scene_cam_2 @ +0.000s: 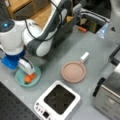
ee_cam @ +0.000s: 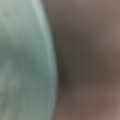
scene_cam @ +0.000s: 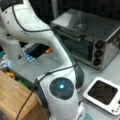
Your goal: Pick up the pan. Place the pan on the table. Pick up the bowl. Place the bowl on the stove.
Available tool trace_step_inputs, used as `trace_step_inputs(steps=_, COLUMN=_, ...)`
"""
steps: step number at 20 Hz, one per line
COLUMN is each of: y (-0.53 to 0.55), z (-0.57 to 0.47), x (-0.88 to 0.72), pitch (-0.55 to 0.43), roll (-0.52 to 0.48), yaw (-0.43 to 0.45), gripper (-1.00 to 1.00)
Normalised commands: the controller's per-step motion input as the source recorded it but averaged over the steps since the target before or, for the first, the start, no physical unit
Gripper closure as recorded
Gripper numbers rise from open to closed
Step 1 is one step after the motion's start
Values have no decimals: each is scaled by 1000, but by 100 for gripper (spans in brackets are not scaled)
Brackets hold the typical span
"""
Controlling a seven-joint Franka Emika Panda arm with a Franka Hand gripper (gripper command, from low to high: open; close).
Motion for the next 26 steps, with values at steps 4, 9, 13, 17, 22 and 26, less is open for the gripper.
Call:
trace_step_inputs(steps=4, y=-152, z=22, x=254, pitch=95, roll=-8, yaw=72, gripper=100)
trace_step_inputs(steps=9, y=-151, z=39, x=274, pitch=81, roll=12, yaw=96, gripper=100)
trace_step_inputs(steps=13, y=-155, z=66, x=271, pitch=71, roll=15, yaw=90, gripper=100)
trace_step_inputs(steps=17, y=-130, z=71, x=258, pitch=84, roll=23, yaw=87, gripper=100)
trace_step_inputs(steps=22, y=-105, z=86, x=237, pitch=87, roll=19, yaw=84, gripper=100)
trace_step_inputs(steps=26, y=-72, z=121, x=198, pitch=100, roll=13, yaw=83, gripper=100)
